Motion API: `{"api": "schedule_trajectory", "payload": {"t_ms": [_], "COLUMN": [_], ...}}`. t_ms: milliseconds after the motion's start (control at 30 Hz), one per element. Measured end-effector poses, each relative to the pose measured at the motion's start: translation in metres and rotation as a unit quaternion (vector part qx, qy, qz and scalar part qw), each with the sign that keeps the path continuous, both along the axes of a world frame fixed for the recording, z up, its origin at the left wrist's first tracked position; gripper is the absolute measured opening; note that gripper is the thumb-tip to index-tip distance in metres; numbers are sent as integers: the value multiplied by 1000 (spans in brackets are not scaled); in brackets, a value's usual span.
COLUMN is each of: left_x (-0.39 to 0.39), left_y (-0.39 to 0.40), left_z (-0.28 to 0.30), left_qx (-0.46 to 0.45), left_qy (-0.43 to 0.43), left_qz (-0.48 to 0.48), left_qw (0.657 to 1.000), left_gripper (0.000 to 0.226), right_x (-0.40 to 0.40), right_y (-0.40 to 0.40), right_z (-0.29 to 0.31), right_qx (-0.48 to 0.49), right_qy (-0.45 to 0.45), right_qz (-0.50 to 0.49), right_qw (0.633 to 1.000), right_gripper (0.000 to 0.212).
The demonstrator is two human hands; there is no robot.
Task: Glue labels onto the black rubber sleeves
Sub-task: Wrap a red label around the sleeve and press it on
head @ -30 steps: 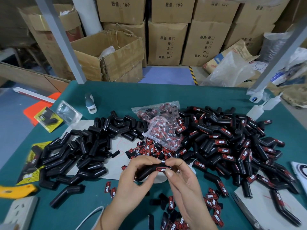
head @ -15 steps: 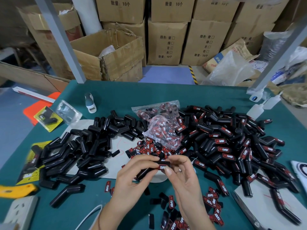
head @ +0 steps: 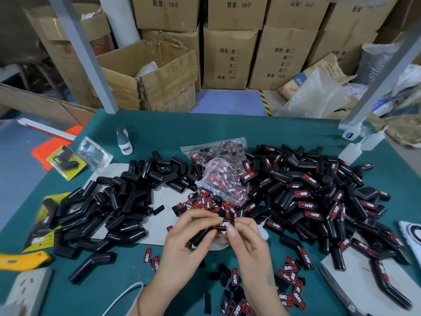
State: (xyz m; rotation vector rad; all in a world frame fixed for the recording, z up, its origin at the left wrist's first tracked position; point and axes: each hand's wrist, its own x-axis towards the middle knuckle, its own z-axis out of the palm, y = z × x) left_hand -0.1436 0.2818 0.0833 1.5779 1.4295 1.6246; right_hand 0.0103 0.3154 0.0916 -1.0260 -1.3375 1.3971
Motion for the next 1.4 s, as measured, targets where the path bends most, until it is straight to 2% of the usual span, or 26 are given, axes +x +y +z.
{"api": "schedule_trajectory", "payload": {"t_ms": [233,367,467,633,800,900,1033,1167,1300,1400], "left_x": [0,-2,-1,-3,-5,-5,-3,-5,-8,-8], "left_y": [-1,-1,-1,-1,0,1,2,2,2,1], "left_z": [0,3,4,3,0,0,-1,-2,-2,-3], "left_qx": [-33,-36,-29,-18,-22,-5,38,56,45,27], "left_qy": [-54,-84,-72,-58,-57,-36,18,49,46,39], "left_qz": [1,-2,-1,1,-10,-7,-12,-24,-21,-18], "left_qw": [998,996,997,998,998,999,999,997,998,999], "left_gripper": [17,12,11,10,11,10,11,7,12,15], "right_x": [0,0,0,1,1,0,0,2,2,1], "right_y": [0,-2,-2,-4,-3,-3,-3,-1,-1,-1], "right_z": [4,4,5,3,2,4,3,4,6,5], "right_qx": [11,36,51,83,74,49,-34,-146,-198,-210], "right_qy": [-20,-44,-57,-84,-85,-65,-50,-16,28,29], "right_qz": [51,82,100,113,109,103,117,164,134,110], "right_qw": [998,995,992,986,988,991,991,976,971,971], "right_gripper": [23,30,29,41,42,33,47,56,55,59]}}
